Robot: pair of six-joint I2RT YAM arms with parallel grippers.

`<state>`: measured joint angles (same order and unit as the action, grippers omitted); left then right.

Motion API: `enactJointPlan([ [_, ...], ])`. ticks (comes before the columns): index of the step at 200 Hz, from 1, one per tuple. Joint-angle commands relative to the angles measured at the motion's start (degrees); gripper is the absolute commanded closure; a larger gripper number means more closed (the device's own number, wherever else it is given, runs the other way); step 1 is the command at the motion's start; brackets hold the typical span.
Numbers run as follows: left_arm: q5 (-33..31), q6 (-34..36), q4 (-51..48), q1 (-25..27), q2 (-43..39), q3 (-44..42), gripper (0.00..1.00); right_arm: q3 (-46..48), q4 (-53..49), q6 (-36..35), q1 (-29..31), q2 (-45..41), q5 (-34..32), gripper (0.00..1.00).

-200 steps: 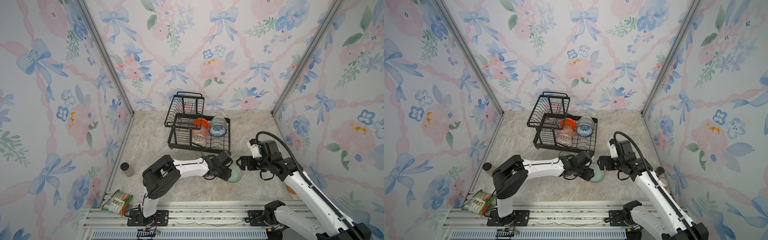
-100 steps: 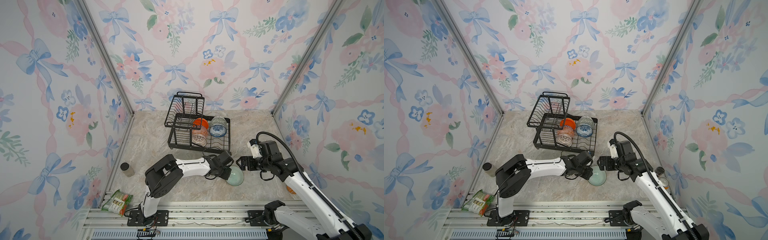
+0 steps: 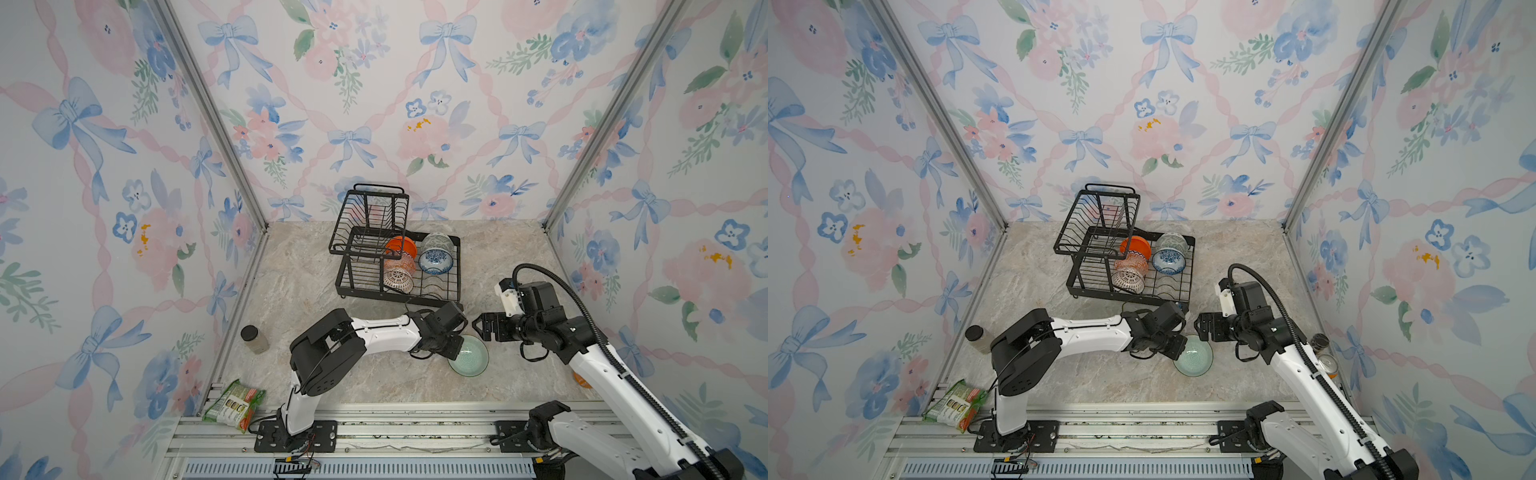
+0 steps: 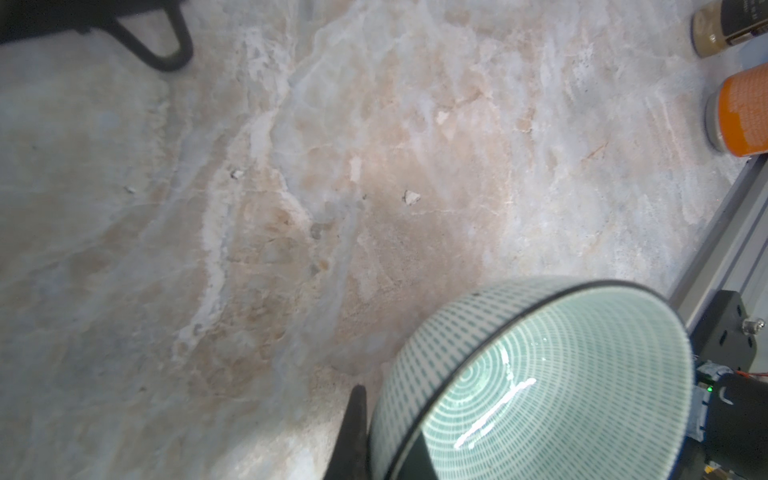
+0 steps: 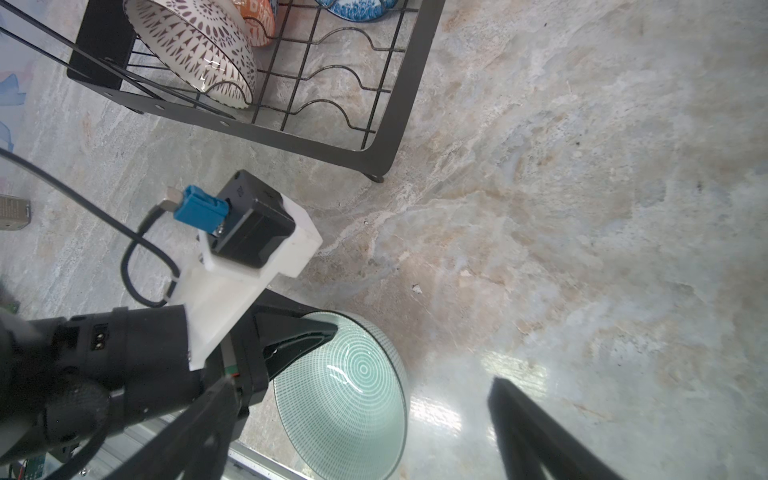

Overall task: Load the bowls into the dish rack
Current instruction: 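Close the left gripper on the pale green bowl and lift it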

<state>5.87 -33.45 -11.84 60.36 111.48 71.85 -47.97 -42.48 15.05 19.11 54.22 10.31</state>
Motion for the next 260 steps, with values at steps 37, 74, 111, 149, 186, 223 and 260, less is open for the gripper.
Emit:
enactJointPlan([
  [37,-2.0,1.9,-1.0,-0.8,-5.5,-1.7,1.00,0.5,0.0,0.0,-0.3,-1.0,0.2,0.03],
  [74,-3.7,2.8,-2.4,-1.3,-8.8,-2.1,1.00,0.2,0.0,-0.2,-0.4,-2.0,0.1,0.03],
  [111,-5.4,3.4,-3.2,-1.6,-12.5,-2.7,1.00,-1.0,-0.5,0.2,-0.3,-2.9,0.7,0.03],
  [149,-6.6,3.8,-3.6,-2.2,-15.9,-3.8,1.00,-2.6,-0.9,1.1,0.2,-4.1,1.3,0.03],
  [186,-6.9,5.3,-3.7,-2.9,-17.8,-2.7,1.00,-5.0,-1.6,1.2,2.5,-3.5,1.0,0.03],
  [223,-7.8,6.5,-4.0,-3.6,-20.3,-1.6,1.00,-7.6,-1.3,2.2,5.8,-3.1,-1.2,0.03],
  [260,-8.2,7.5,-4.1,-4.9,-23.7,-1.5,1.00,-11.4,-0.6,2.4,8.0,-1.9,-2.7,0.03],
])
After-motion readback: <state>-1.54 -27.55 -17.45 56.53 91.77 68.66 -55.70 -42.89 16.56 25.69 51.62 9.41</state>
